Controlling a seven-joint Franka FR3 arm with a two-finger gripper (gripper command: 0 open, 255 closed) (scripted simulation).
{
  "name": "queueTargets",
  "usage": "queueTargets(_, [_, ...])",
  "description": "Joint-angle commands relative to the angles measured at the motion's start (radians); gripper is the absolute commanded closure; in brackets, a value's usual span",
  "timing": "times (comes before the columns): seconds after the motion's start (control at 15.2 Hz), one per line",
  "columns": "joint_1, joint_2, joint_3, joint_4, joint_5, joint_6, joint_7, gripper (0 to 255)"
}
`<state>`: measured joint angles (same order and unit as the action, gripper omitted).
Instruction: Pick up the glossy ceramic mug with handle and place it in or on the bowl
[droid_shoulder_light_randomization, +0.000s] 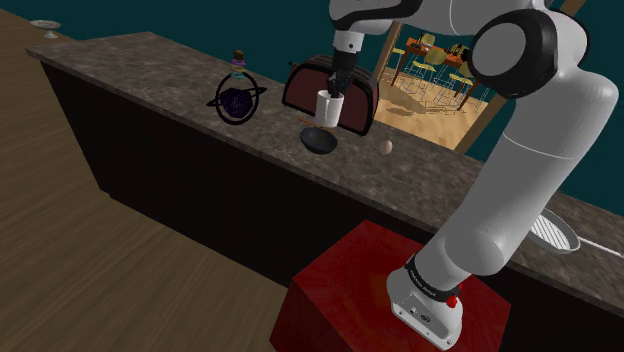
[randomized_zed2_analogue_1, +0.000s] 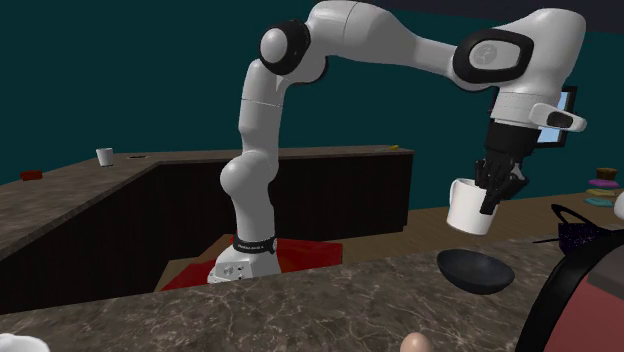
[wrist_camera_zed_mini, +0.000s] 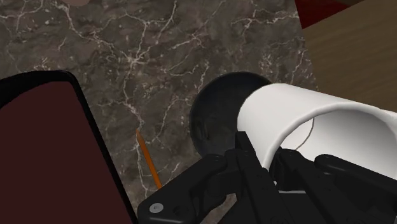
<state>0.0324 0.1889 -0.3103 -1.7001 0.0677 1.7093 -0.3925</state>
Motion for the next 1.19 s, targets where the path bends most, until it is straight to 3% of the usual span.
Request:
queueTargets(0.0, [0.000, 0.005, 0.000, -0.021, 0.002, 0.026, -0.002, 255])
queueTargets(0.79, [-0.001, 0.045, 0.004, -0.128, 0.017, 0.171, -0.013, 255])
queueTargets(1.12, [-0.001, 0.045, 0.004, -0.128, 0.017, 0.171, -0.013, 255])
